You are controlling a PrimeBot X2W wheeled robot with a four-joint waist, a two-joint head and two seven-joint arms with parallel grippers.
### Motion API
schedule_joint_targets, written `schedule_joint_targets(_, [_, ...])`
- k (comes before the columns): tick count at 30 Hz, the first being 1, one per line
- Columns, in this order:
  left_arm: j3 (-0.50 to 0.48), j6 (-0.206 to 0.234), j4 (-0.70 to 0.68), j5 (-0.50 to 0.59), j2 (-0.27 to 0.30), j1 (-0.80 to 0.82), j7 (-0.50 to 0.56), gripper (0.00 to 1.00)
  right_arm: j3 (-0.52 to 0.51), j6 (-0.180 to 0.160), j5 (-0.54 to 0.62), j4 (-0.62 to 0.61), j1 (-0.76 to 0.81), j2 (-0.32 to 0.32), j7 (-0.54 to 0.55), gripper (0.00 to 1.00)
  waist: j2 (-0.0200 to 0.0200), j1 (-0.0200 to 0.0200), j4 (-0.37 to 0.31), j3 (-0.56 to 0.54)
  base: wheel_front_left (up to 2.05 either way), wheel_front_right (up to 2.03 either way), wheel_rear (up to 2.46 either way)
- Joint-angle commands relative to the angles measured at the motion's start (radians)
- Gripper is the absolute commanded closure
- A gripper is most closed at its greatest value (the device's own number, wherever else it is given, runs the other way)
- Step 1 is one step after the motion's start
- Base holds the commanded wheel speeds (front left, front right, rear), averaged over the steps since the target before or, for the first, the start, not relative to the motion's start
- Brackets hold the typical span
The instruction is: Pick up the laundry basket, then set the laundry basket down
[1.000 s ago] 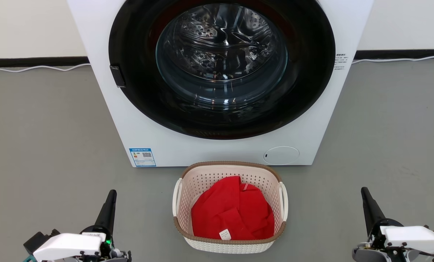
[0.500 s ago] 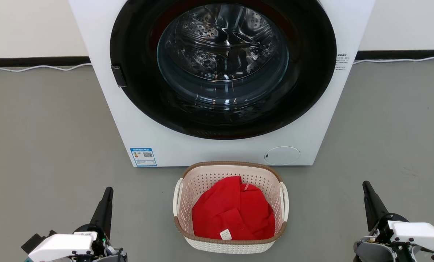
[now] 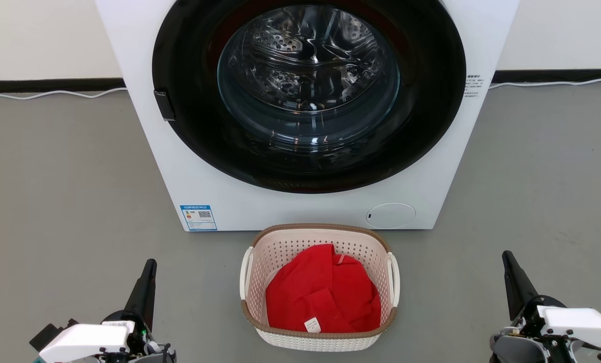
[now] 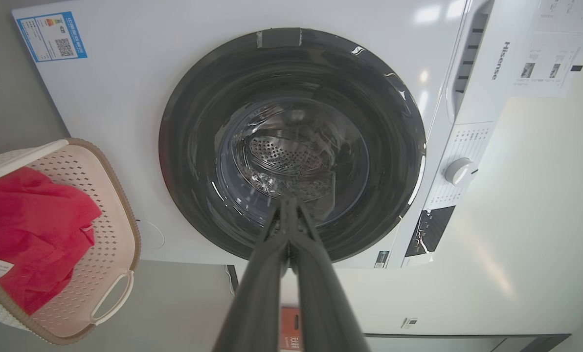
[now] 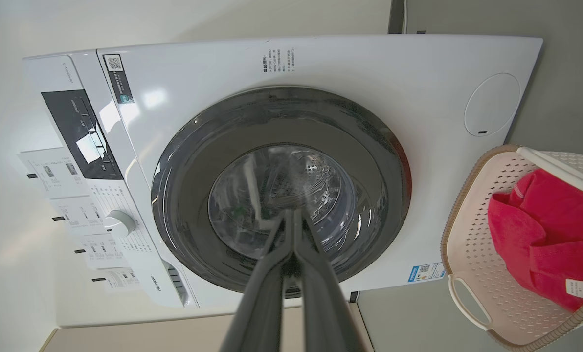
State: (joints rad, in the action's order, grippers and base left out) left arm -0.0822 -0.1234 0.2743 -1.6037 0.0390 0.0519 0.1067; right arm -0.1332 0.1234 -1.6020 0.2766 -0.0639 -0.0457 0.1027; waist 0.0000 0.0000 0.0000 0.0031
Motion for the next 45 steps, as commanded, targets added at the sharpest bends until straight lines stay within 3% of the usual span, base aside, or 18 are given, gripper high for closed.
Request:
schedule_joint_targets(1, [-0.032,-0.007,-0.029,-0.005,0.011,0.056,0.007,1.00,0.019,0.007,-0.006,-0.032,-0.044,-0.004,0.011,1.00,0.0000,0.0000,0.000,0.000,0.00,0.00,0.00])
schedule_joint_targets(45, [-0.032,-0.007,-0.029,-0.005,0.011,0.056,0.006,1.00,0.019,0.007,-0.007,-0.032,-0.044,-0.004,0.011,1.00,0.0000,0.0000,0.000,0.000,0.00,0.00,0.00])
